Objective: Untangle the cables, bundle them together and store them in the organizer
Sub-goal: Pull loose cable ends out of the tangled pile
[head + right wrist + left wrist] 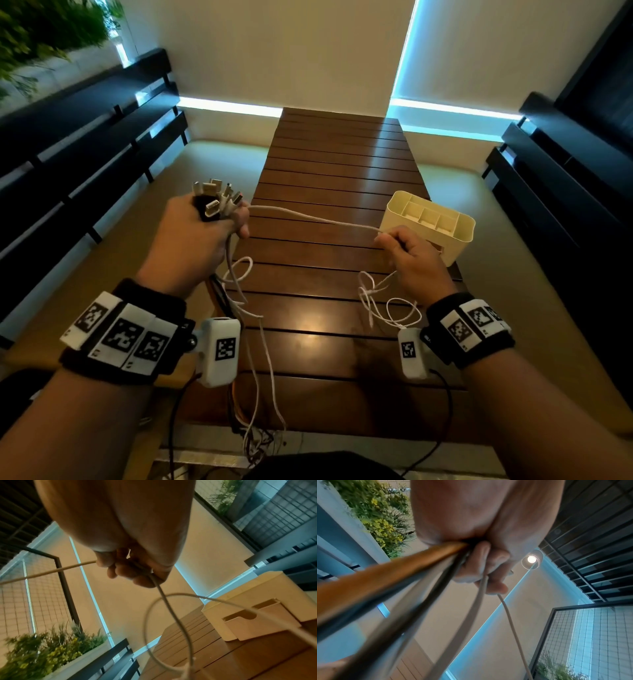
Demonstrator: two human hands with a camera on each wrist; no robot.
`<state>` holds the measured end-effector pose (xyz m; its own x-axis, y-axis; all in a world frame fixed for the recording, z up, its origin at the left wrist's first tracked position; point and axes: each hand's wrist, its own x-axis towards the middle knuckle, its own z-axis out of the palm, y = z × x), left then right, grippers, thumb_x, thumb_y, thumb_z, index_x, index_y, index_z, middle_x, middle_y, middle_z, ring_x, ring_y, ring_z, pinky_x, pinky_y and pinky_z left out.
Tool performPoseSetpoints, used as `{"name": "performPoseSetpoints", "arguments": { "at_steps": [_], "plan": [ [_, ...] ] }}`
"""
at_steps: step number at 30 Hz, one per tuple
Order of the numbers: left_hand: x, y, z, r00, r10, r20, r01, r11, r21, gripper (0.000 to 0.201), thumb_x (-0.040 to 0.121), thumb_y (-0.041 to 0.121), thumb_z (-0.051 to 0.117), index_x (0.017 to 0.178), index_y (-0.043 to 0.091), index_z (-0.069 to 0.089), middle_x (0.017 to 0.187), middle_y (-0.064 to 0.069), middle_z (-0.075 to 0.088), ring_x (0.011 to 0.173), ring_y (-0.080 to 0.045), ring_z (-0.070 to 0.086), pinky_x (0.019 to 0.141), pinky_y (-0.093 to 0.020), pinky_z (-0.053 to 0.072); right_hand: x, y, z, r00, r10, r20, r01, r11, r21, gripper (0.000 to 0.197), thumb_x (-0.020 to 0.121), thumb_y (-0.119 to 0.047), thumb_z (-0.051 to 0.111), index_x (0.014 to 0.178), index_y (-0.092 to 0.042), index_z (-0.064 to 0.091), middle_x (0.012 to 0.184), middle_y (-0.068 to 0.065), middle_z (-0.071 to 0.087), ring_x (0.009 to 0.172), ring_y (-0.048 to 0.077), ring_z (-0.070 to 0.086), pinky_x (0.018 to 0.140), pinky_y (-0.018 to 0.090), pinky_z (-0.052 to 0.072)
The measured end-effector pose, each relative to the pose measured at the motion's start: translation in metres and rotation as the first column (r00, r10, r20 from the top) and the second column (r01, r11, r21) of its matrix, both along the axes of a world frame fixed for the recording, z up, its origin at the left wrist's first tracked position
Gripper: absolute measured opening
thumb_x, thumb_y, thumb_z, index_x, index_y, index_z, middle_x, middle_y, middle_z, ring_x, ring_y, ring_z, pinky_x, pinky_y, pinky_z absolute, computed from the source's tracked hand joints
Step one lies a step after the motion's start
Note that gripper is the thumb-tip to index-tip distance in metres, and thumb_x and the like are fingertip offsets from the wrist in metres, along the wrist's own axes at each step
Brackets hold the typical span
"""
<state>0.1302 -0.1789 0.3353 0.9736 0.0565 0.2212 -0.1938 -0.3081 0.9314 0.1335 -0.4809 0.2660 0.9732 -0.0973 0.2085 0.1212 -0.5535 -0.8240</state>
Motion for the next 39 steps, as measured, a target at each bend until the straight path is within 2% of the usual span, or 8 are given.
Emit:
{"name": "performPoseSetpoints", "arguments": {
  "at_steps": [6, 9, 11, 17, 31, 33, 37, 39],
  "plan": [
    [-0.003, -0.01, -0.008, 0.957, -0.167, -0.236, 0.241, 0.911, 0.334, 0.009, 0.089, 0.012, 0.069, 0.084, 0.008, 0.075, 0.087, 0.002, 0.073, 0.079, -0.002, 0.067, 0.069, -0.022, 0.047, 0.004, 0.005, 0.01, 0.989, -0.024, 0.147, 0.026, 1.0, -0.012, 0.014, 0.1, -0.03, 0.056, 0.096, -0.022, 0.066, 0.087, -0.001, 0.062, 0.082, 0.009, 0.055, 0.072, 0.024, 0.045],
    [0.0, -0.013, -0.014, 0.98, -0.042, -0.197, 0.117, 0.914, 0.388, 0.008, 0.091, 0.016, 0.069, 0.088, 0.02, 0.076, 0.095, 0.006, 0.068, 0.092, -0.017, 0.063, 0.082, -0.036, 0.051, 0.003, 0.003, 0.009, 0.976, 0.039, 0.214, -0.005, 0.987, -0.159, 0.01, 0.098, -0.024, 0.059, 0.099, -0.021, 0.069, 0.087, -0.006, 0.06, 0.082, 0.0, 0.053, 0.071, 0.008, 0.038],
    [0.0, -0.013, -0.013, 0.99, 0.051, -0.13, 0.002, 0.927, 0.376, 0.01, 0.092, 0.018, 0.067, 0.099, 0.018, 0.076, 0.095, 0.008, 0.063, 0.094, -0.017, 0.061, 0.081, -0.035, 0.048, 0.001, 0.001, 0.004, 0.974, 0.082, 0.211, -0.036, 0.976, -0.214, 0.011, 0.097, -0.022, 0.061, 0.1, -0.021, 0.071, 0.087, -0.005, 0.061, 0.082, 0.004, 0.055, 0.073, 0.014, 0.042],
    [-0.003, -0.017, -0.012, 0.996, 0.007, -0.086, 0.026, 0.926, 0.377, 0.02, 0.094, 0.015, 0.063, 0.077, 0.014, 0.074, 0.079, 0.018, 0.063, 0.077, 0.001, 0.057, 0.057, -0.011, 0.038, -0.021, 0.013, 0.005, 0.978, 0.209, 0.02, -0.202, 0.964, -0.173, 0.011, 0.097, -0.022, 0.061, 0.096, -0.03, 0.069, 0.082, -0.013, 0.064, 0.079, -0.001, 0.058, 0.067, 0.006, 0.043],
    [0.003, -0.059, -0.031, 0.949, -0.283, -0.137, 0.308, 0.922, 0.234, 0.021, 0.092, 0.008, 0.065, 0.074, 0.004, 0.074, 0.081, 0.009, 0.07, 0.067, 0.014, 0.058, 0.06, -0.002, 0.036, -0.104, 0.037, -0.002, 0.904, 0.218, -0.367, -0.223, 0.974, 0.031, 0.011, 0.102, -0.025, 0.052, 0.096, -0.021, 0.061, 0.074, 0.001, 0.073, 0.067, 0.011, 0.071, 0.068, 0.026, 0.058],
    [0.007, -0.06, -0.035, 0.937, -0.315, -0.149, 0.342, 0.915, 0.216, 0.022, 0.091, 0.012, 0.067, 0.071, 0.01, 0.075, 0.08, 0.011, 0.071, 0.071, 0.012, 0.06, 0.068, -0.012, 0.039, -0.116, 0.04, -0.002, 0.83, 0.254, -0.497, -0.276, 0.961, 0.03, 0.012, 0.102, -0.025, 0.051, 0.092, -0.022, 0.057, 0.076, 0.001, 0.073, 0.068, 0.007, 0.07, 0.067, 0.025, 0.057],
    [0.01, -0.058, -0.039, 0.901, -0.395, -0.178, 0.42, 0.896, 0.14, 0.021, 0.093, 0.015, 0.066, 0.074, 0.018, 0.074, 0.077, 0.01, 0.075, 0.067, 0.007, 0.06, 0.07, -0.028, 0.041, -0.135, 0.044, 0.0, 0.462, 0.336, -0.821, -0.529, 0.847, 0.049, 0.014, 0.103, -0.034, 0.048, 0.099, -0.027, 0.059, 0.099, 0.002, 0.074, 0.082, 0.004, 0.068, 0.077, 0.028, 0.054],
    [0.01, -0.055, -0.041, 0.891, -0.416, -0.18, 0.437, 0.894, 0.1, 0.02, 0.093, 0.015, 0.066, 0.075, 0.021, 0.072, 0.077, 0.011, 0.076, 0.075, 0.003, 0.064, 0.076, -0.027, 0.043, -0.135, 0.044, 0.005, 0.433, 0.2, -0.879, -0.608, 0.784, -0.121, 0.029, 0.099, -0.048, 0.051, 0.115, -0.026, 0.062, 0.113, -0.002, 0.07, 0.094, 0.008, 0.062, 0.086, 0.032, 0.05]
  ]
}}
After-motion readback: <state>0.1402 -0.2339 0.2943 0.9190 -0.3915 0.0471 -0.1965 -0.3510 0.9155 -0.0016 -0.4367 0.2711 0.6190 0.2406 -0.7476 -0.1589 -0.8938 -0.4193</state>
